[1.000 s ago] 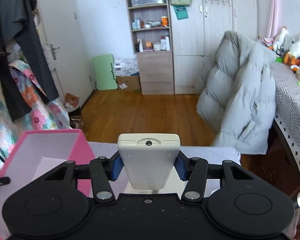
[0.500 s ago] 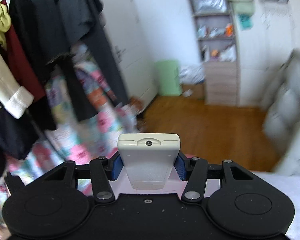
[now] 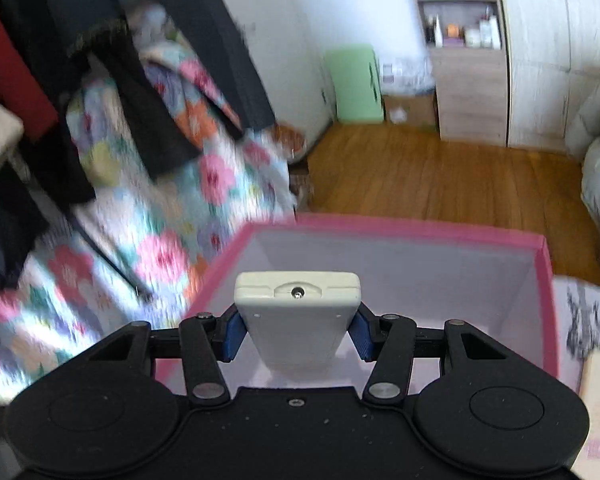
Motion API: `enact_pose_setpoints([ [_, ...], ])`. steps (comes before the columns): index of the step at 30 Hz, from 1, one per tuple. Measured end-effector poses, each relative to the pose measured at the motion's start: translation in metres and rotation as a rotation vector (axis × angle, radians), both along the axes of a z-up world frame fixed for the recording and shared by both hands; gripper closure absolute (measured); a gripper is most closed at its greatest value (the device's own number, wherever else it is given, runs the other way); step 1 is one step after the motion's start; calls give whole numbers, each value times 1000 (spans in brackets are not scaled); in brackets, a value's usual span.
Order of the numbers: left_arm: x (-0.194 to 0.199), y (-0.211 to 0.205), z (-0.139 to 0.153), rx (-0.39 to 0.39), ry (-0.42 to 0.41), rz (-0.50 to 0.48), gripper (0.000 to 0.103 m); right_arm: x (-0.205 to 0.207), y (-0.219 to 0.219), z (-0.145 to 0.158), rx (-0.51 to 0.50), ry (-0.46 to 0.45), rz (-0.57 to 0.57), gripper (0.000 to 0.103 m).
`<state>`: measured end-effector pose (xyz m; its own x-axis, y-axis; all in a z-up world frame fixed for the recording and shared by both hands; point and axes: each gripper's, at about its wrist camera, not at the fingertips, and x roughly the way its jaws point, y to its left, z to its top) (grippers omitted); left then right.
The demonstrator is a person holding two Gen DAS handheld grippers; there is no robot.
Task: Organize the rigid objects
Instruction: 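Grasp the white remote with the right tool and lower it into the pink box, then grasp the cream TCL remote with the right tool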
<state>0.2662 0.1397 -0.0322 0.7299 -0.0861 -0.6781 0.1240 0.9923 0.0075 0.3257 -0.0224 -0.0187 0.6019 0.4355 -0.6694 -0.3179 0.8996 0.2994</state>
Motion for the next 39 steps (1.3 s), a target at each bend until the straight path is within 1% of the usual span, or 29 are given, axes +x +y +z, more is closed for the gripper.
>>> enact_pose_setpoints([
  [3, 1, 3, 0, -16, 3, 2, 99, -18, 7, 2, -87, 55, 86, 45],
  [5, 0, 4, -1, -25, 1, 0, 99, -26, 7, 2, -112, 106, 117, 45],
  [8, 1, 6, -1, -25, 1, -3, 99, -25, 5, -1, -109, 163, 110, 45],
  [9, 1, 6, -1, -29, 1, -1, 99, -22, 3, -2, -96, 196, 105, 45],
  [10, 1, 6, -1, -32, 2, -1, 99, -18, -2, -6, -62, 247, 84, 45],
  [12, 1, 7, -1, -31, 3, -3, 99, -9, -13, -22, 32, 376, 36, 45],
  [13, 1, 7, -1, -30, 2, -3, 99, -8, -17, -31, 80, 424, 16, 45],
  [15, 1, 6, -1, -28, 1, -3, 99, -4, -16, -41, 125, 454, 1, 45],
  [17, 1, 6, -1, -30, 0, -2, 99, -3, -15, -47, 158, 475, -37, 45],
  [20, 1, 6, -1, -31, 1, 0, 99, 7, -14, -53, 213, 458, -89, 44],
  [23, 1, 5, -1, -22, 1, 0, 99, 10, -19, -52, 260, 469, -88, 43],
  [25, 1, 6, -1, -21, 2, -1, 99, 0, -33, -41, 339, 425, -69, 43],
  [28, 1, 4, -1, -16, 1, -3, 99, -25, -57, -11, 370, 347, -48, 42],
  [30, 1, 3, -1, -15, 0, -3, 99, -44, -73, 15, 346, 259, -22, 40],
  [31, 1, 3, -1, -14, 0, -4, 99, -53, -83, 28, 319, 212, -21, 40],
  [33, 1, 3, -1, -14, 0, -2, 99, -69, -104, 50, 262, 121, -56, 40],
  [35, 1, 2, -1, -11, -1, -4, 99, -77, -121, 60, 176, 57, -86, 39],
  [36, 0, 2, -1, -6, -3, -6, 99, -82, -135, 64, 132, 34, -114, 39],
  [37, 0, 1, -1, -2, -3, -8, 99, -83, -147, 64, 115, 32, -142, 37],
  [39, 0, 1, -2, 3, -4, -9, 99, -81, -177, 54, 90, 57, -220, 36],
])
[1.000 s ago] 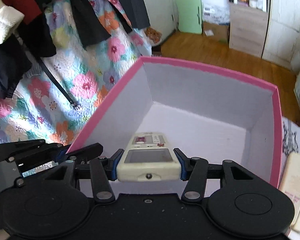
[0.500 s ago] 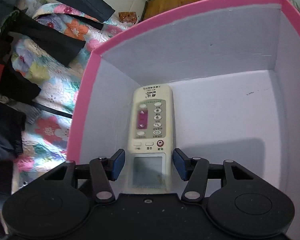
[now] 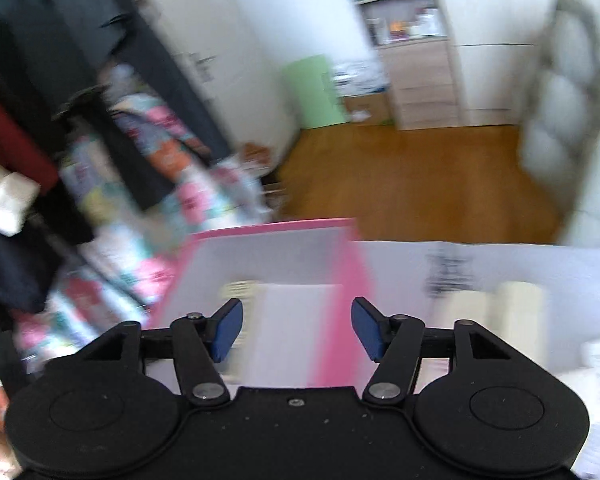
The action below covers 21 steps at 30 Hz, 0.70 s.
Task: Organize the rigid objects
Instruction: 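Grasp the cream TCL remote with the right tool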
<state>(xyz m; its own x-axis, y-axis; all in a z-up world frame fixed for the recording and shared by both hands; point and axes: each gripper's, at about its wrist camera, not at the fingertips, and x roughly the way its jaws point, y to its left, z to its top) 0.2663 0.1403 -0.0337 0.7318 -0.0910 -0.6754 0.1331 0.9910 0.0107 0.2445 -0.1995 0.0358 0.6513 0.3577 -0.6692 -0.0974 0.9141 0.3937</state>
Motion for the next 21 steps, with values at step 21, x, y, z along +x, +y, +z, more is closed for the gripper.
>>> enact_pose_setpoints([
  [21, 1, 3, 0, -14, -1, 8, 99, 52, -36, -108, 36, 291, -177, 39],
])
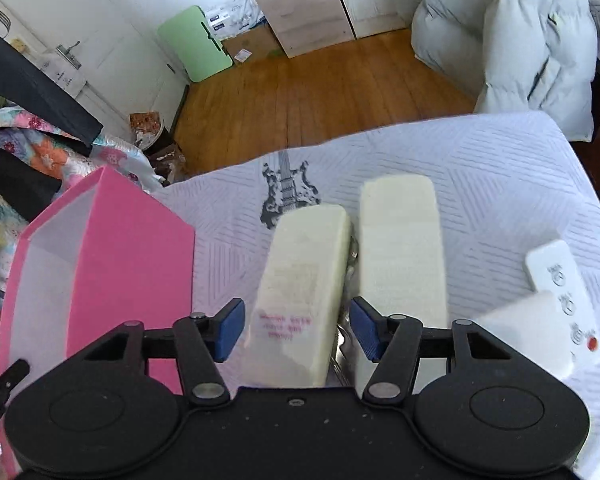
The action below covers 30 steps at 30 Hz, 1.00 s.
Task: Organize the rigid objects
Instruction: 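Grasp the cream TCL remote with the right tool, then carry the cream remote into the pink box and open the right tool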
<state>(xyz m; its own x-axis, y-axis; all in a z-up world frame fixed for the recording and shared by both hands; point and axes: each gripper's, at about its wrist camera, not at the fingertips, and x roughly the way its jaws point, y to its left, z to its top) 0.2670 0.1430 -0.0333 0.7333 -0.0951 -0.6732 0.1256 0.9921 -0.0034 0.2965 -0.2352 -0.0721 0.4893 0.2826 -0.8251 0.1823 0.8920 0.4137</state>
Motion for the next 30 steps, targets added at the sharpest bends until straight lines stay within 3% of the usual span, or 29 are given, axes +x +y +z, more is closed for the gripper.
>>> enact_pose_setpoints([
  [2, 0, 1, 0, -8, 0, 1, 99, 4, 8, -9, -27, 4, 19, 37],
  [3, 0, 1, 0, -9, 0, 0, 99, 3, 15, -7, -88, -18, 30, 41],
  [4, 0, 0, 0, -5, -1, -1, 99, 3, 21, -6, -120, -29, 41, 53],
  [8, 0, 1, 0, -3, -1, -3, 99, -6, 24, 8, -147, -111, 47, 75],
  [11, -1, 0, 0, -1, -2, -4, 99, -10, 34, 20, -186, -137, 95, 83],
  [15, -1, 0, 0, -1, -2, -4, 99, -8, 49, 24, -246, -127, 169, 83],
  [21, 0, 2, -1, -18, -1, 0, 99, 2, 56, 19, -273, -86, 171, 83],
  [24, 1, 3, -1, -19, -1, 3, 99, -9, 57, 26, -361, -138, 102, 83],
  [30, 1, 2, -1, -16, -3, -1, 99, -36, 67, 81, -346, -289, 106, 83],
])
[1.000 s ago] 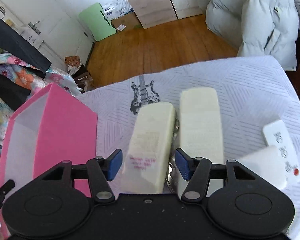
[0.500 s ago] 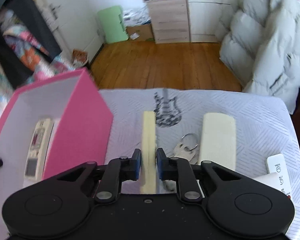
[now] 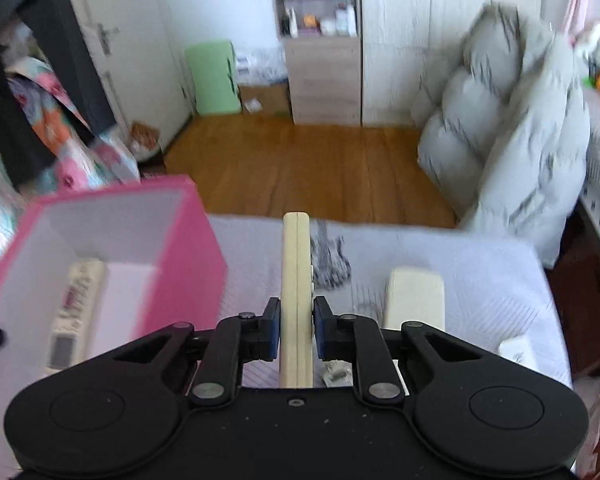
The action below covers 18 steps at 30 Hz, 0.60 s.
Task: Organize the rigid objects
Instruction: 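Carry the cream remote into the pink box and open the right tool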
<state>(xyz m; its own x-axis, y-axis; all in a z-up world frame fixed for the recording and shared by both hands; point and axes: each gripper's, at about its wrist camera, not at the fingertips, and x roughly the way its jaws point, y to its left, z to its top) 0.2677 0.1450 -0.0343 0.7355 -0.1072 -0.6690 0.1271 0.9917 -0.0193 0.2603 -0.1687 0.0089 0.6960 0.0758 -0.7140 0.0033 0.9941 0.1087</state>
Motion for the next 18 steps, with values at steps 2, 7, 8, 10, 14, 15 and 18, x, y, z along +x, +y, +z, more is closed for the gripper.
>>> enact_pose_setpoints([
  [2, 0, 0, 0, 4, 0, -1, 99, -10, 12, 21, 18, -48, 40, 83],
  [7, 0, -1, 0, 7, 0, -2, 99, -21, 56, 61, 83, -85, 169, 83],
  [8, 1, -1, 0, 10, 0, -3, 99, -18, 63, 60, 89, -64, 206, 83],
  [10, 1, -1, 0, 14, -2, -5, 99, -10, 81, 54, 105, 6, 269, 83],
  [14, 0, -2, 0, 22, -4, -5, 99, 6, 116, 28, 33, 89, 339, 83],
  [15, 0, -2, 0, 21, -4, -5, 99, 9, 123, 21, 23, 99, 353, 83],
  [18, 0, -2, 0, 22, -4, -5, 99, 21, 137, 2, 12, 158, 376, 83],
])
